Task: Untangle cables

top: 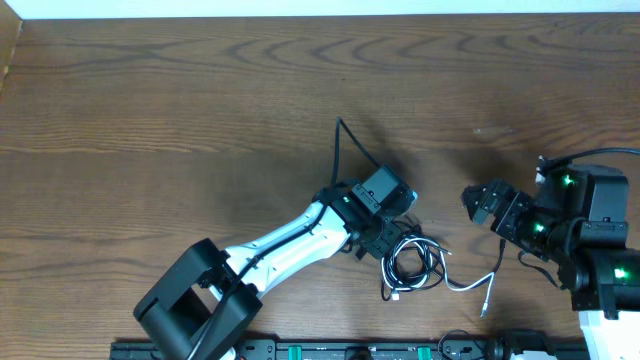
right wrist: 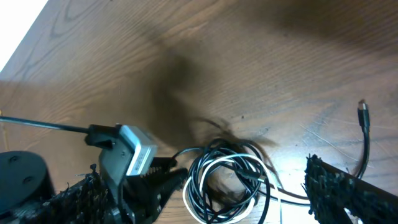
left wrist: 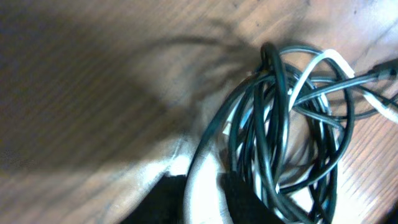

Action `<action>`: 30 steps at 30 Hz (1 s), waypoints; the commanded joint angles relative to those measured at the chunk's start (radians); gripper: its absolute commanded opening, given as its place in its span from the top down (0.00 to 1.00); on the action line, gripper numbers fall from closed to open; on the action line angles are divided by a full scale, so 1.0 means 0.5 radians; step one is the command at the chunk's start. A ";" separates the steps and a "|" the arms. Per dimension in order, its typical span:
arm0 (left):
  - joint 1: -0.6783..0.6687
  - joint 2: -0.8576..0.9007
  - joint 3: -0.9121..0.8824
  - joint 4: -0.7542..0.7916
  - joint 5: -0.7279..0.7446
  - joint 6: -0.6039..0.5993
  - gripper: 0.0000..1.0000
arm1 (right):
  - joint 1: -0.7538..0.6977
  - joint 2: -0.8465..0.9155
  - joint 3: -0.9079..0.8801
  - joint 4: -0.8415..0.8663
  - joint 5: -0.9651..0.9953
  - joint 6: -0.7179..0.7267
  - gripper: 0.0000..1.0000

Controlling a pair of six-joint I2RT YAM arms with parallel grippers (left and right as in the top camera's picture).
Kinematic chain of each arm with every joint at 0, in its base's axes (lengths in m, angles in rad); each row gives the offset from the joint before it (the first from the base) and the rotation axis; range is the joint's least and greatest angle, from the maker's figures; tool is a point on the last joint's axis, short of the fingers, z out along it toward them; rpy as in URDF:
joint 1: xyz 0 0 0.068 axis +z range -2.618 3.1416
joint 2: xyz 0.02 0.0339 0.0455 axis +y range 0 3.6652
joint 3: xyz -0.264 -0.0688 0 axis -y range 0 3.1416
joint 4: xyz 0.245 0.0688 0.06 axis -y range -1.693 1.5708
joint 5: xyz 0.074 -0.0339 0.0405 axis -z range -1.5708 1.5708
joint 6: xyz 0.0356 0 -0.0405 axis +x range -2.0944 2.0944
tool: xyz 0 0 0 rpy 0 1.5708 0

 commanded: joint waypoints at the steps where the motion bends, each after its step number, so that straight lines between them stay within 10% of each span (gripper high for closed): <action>1: -0.008 0.051 0.000 -0.005 0.047 -0.015 0.92 | -0.027 -0.029 0.045 -0.028 0.016 -0.034 0.01; 13: 0.191 -0.196 0.063 0.019 -0.005 -0.138 0.92 | -0.027 -0.022 0.045 -0.135 0.014 -0.034 0.20; 30: 0.358 -0.748 0.063 0.003 0.041 -0.175 0.92 | -0.023 0.018 -0.127 -0.249 -0.324 -0.033 0.21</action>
